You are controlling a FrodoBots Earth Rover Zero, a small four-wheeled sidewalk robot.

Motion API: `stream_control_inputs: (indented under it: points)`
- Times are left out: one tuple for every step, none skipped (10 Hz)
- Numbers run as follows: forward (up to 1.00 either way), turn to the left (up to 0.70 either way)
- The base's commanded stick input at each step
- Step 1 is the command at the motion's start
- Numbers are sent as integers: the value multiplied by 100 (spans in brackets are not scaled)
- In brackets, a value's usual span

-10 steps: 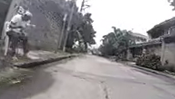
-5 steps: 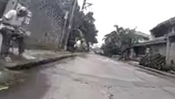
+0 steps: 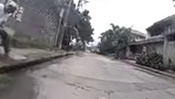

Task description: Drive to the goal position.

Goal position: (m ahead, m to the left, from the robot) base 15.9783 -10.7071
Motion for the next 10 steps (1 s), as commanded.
stream_control_inputs:
  points:
    - [70, 0]
    - [70, 0]
    - [70, 0]
    - [70, 0]
    - [70, 0]
    - [70, -4]
    - [70, -9]
    - [70, -14]
    - [70, -31]
    - [70, -35]
